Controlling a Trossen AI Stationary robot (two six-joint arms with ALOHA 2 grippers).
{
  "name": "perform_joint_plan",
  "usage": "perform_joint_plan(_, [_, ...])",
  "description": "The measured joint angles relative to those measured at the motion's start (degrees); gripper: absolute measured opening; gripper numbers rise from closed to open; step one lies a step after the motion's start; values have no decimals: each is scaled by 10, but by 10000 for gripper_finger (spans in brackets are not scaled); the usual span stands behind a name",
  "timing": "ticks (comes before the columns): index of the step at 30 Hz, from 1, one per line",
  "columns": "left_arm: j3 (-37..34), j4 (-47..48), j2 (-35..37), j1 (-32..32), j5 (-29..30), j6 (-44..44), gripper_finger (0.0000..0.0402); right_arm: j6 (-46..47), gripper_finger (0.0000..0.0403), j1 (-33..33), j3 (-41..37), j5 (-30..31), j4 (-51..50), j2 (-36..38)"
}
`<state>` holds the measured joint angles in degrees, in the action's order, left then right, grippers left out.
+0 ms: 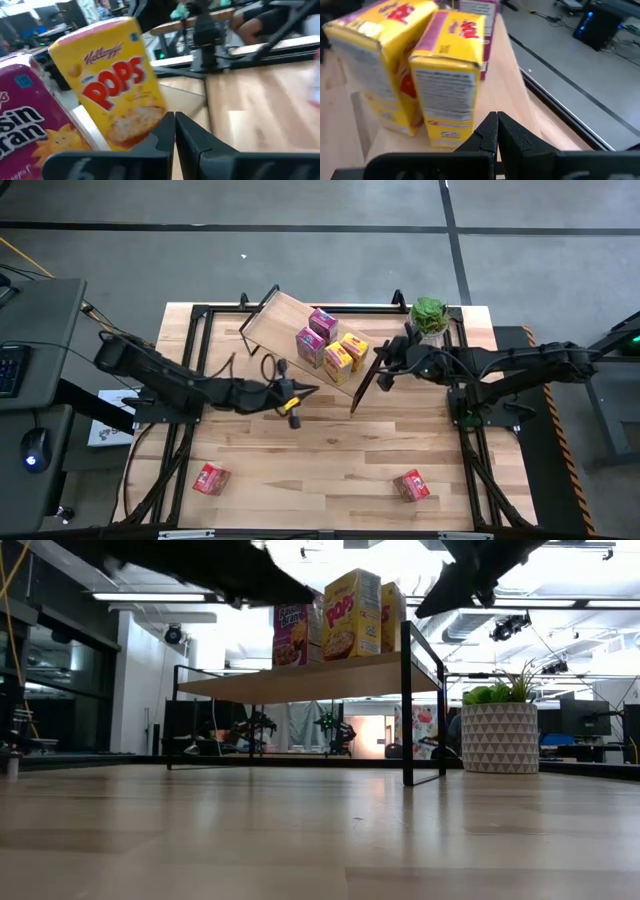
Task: Stack cereal on shelf
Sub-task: Adjust the yellow cereal box on the shelf
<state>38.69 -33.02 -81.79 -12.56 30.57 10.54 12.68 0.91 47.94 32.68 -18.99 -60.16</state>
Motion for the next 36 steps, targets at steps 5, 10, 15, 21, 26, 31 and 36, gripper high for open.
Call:
perform_joint_plan(5, [31,-29,-52,44,-49,6,3,5,0,-7,0,-1,3,0])
perform_joint_plan(10, [62,-29,-83,63,-62,-4,1,5,0,-7,0,-3,4,0])
perform_joint_plan(15, [83,-28,-100,64,-62,5,0,4,0,-7,0,-5,1,0])
perform_joint_plan(21, [106,-30,-119,64,-77,1,0,4,0,-7,0,-13,0,0])
perform_joint_plan(26, [128,-29,-141,66,-78,5,0,13,0,-7,0,-14,0,0])
perform_joint_plan(31, [142,-28,-152,70,-78,5,0,10,0,-7,0,-16,0,0])
perform_joint_plan(36, [143,-3,-129,47,-140,2,0,6,0,-7,0,-16,0,0])
